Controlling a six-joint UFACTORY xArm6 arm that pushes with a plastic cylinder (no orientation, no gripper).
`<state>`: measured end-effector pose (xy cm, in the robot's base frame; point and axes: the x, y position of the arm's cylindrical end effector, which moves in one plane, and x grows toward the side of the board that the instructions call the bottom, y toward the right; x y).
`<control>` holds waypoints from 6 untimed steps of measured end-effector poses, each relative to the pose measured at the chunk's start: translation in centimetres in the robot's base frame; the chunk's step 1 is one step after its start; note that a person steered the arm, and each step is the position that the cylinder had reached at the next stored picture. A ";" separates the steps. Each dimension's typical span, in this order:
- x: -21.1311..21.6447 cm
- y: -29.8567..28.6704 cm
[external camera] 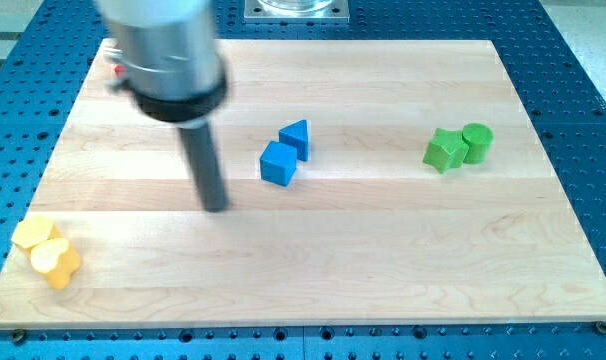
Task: Separate the green blocks
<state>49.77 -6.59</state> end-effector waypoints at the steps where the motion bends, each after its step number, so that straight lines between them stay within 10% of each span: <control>1: -2.5 6.3; 2: -6.5 8.8; 4: -0.2 23.7; 6: -10.9 25.9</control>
